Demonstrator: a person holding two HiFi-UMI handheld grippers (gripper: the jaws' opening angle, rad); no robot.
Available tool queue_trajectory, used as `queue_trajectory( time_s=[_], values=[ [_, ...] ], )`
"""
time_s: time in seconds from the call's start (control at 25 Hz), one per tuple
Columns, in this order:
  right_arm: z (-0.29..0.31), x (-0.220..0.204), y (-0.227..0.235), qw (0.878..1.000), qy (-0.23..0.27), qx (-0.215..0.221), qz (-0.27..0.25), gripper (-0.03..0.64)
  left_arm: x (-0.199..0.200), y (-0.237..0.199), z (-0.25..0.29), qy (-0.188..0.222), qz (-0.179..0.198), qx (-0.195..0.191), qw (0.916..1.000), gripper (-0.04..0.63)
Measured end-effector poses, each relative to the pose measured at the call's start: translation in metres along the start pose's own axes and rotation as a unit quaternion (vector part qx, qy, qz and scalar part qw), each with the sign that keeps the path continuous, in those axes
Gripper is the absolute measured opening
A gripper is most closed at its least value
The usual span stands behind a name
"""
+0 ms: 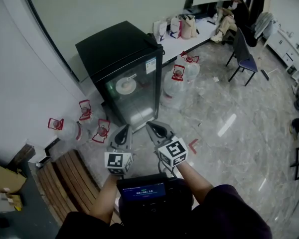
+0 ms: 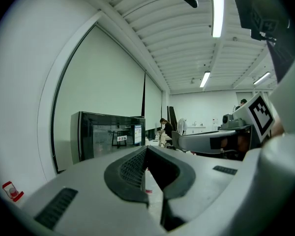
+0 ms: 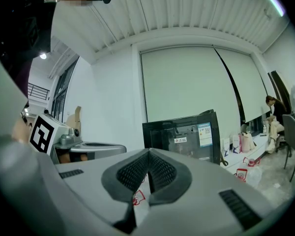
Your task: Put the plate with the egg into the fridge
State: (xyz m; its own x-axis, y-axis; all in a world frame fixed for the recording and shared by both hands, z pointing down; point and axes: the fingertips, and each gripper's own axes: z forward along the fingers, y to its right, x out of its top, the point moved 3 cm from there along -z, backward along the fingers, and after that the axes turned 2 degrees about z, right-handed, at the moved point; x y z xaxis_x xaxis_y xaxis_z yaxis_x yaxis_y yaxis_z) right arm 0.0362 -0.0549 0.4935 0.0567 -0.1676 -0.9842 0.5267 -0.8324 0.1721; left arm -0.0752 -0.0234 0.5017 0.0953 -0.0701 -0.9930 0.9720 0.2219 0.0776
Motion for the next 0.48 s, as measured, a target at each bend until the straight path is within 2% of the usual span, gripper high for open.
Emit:
queue_trajectory(
  time_s=[0.16,0.48],
  values=[
    [0.0006,0.0063,0.0036,1.000,0.008,-0.005,-0.009,0.009,0.0040,0.0050,0.0026,-0.011,-0.016,-0.005,0.9998,0.009],
    [0.0062,0.0102,0.0049,1.000,0.006,0.000,-0.005,0.009,0.0030,-0.0002,0.0077,0.001,-0.016,-0.005,0.9999,0.009]
  ],
)
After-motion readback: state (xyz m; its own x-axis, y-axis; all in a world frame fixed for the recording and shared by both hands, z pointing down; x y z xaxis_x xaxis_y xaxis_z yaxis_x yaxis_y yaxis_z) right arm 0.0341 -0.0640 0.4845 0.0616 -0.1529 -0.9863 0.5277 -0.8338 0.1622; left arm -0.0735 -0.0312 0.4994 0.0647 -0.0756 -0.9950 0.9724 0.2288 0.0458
